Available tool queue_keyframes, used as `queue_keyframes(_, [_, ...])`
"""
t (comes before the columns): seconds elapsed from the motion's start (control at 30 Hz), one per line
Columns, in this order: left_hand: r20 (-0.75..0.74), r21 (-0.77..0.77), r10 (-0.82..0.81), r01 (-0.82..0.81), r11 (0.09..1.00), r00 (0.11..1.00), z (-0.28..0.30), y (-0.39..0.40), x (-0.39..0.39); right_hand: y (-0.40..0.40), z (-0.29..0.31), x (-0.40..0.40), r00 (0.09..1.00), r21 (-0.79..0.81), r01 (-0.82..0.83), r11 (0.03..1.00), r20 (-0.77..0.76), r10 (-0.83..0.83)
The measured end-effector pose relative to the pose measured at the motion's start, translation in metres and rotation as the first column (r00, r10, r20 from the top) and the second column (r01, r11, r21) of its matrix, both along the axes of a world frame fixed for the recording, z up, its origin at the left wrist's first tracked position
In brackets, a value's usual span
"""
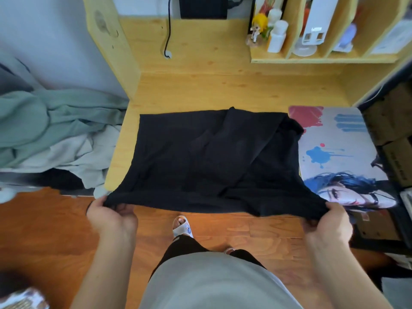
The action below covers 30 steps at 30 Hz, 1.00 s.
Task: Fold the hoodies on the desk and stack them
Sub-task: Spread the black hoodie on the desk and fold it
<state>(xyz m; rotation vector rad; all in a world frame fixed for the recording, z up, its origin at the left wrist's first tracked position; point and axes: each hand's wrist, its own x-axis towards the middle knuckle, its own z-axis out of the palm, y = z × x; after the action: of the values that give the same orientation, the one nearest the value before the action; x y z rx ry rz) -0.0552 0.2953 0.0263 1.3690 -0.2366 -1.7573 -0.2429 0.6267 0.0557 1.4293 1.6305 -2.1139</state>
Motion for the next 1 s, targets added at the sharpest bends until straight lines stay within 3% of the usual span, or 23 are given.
queue_keyframes(0.17, [-0.065,0.0,-0.069,0.069,0.998,0.996,0.021,-0.045,-0.058,-0.038,0.019,-0.075,0.986,-0.133,-0.12,0.984,-0.129,0.103])
queue_keyframes(0.33, [-0.07,0.0,-0.171,0.172,0.985,0.983,0.008,-0.121,-0.152,-0.107,0.011,-0.19,0.968,-0.112,-0.225,0.968,-0.142,0.208])
queue_keyframes(0.4, [-0.052,-0.028,-0.316,0.315,0.949,0.947,-0.01,-0.15,-0.189,-0.13,-0.006,-0.228,0.945,-0.08,-0.314,0.946,-0.119,0.303])
queue_keyframes(0.47, [0.138,-0.017,-0.566,0.574,0.819,0.813,-0.037,-0.161,-0.214,-0.145,-0.034,-0.25,0.876,0.007,-0.483,0.876,-0.016,0.483])
queue_keyframes(0.5, [0.31,0.044,-0.679,0.703,0.71,0.666,-0.052,-0.158,-0.22,-0.149,-0.051,-0.253,0.811,0.078,-0.585,0.807,0.056,0.582])
queue_keyframes(0.57, [0.646,0.168,-0.732,0.895,0.414,0.217,-0.082,-0.142,-0.218,-0.151,-0.081,-0.244,0.637,0.318,-0.759,0.568,0.181,0.749])
queue_keyframes(0.63, [0.827,0.305,-0.507,0.951,0.042,-0.243,-0.106,-0.125,-0.207,-0.147,-0.102,-0.232,0.389,0.503,-0.842,0.193,0.32,0.864])
queue_keyframes(0.67, [0.845,0.394,-0.369,0.917,-0.064,-0.388,-0.113,-0.121,-0.203,-0.144,-0.11,-0.228,0.274,0.554,-0.832,0.008,0.399,0.875])
queue_keyframes(0.7, [0.839,0.461,-0.275,0.882,-0.099,-0.469,-0.114,-0.12,-0.204,-0.142,-0.116,-0.228,0.193,0.592,-0.793,-0.146,0.471,0.861])
queue_keyframes(0.77, [0.86,0.481,-0.157,0.874,-0.073,-0.486,-0.114,-0.125,-0.212,-0.145,-0.118,-0.235,0.123,0.65,-0.681,-0.337,0.555,0.822])
queue_keyframes(0.83, [0.913,0.407,-0.003,0.912,-0.06,-0.408,-0.115,-0.138,-0.226,-0.159,-0.116,-0.249,0.05,0.718,-0.532,-0.449,0.556,0.83])
queue_keyframes(0.93, [0.893,0.428,0.233,0.887,-0.176,-0.384,-0.12,-0.163,-0.239,-0.184,-0.119,-0.272,-0.174,0.711,-0.369,-0.599,0.58,0.796])
queue_keyframes(1.0, [0.867,0.471,0.274,0.862,-0.185,-0.415,-0.117,-0.169,-0.24,-0.197,-0.126,-0.286,-0.267,0.655,-0.349,-0.67,0.616,0.741])
